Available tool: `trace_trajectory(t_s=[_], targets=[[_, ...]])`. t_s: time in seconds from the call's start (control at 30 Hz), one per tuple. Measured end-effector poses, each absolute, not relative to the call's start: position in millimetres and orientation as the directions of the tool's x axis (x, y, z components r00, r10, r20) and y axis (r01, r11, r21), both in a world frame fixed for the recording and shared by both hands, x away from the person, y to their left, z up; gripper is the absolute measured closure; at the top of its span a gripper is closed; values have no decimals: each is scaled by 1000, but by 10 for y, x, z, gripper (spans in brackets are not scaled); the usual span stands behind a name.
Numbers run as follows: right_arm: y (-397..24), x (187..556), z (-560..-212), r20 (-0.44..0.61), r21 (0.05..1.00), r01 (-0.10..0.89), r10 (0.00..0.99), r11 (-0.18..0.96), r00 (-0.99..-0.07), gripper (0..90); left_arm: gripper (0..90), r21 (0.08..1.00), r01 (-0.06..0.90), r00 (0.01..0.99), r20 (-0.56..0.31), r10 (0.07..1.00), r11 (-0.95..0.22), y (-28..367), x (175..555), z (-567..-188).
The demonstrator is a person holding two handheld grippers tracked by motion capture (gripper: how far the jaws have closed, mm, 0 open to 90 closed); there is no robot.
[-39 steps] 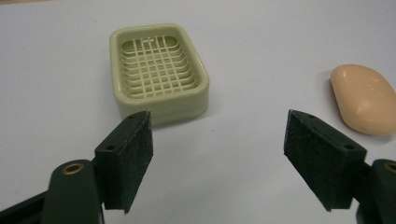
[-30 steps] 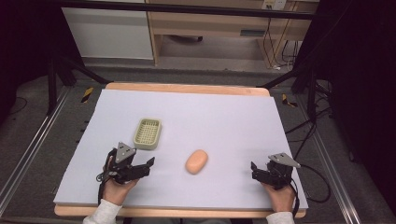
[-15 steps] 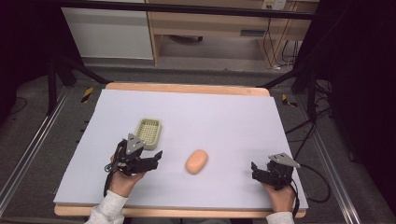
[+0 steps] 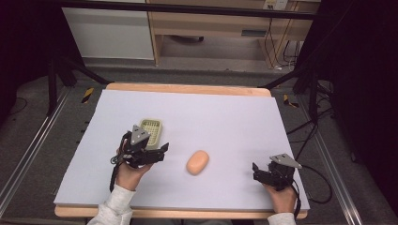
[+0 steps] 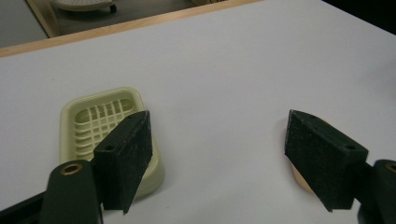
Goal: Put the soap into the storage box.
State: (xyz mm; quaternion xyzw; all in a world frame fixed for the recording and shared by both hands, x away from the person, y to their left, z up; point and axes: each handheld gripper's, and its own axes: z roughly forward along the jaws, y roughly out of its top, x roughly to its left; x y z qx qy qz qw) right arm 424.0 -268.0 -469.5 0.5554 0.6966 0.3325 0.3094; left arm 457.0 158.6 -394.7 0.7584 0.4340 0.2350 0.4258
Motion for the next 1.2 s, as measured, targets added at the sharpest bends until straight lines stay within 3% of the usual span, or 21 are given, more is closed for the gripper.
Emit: trace_trajectory(t_s=[1.2], targets=[[-2653,4249,-4701,-59,799,576,975,174,-213,96,222,792,487,607,-5,795,-367,1049,4667,-4070]])
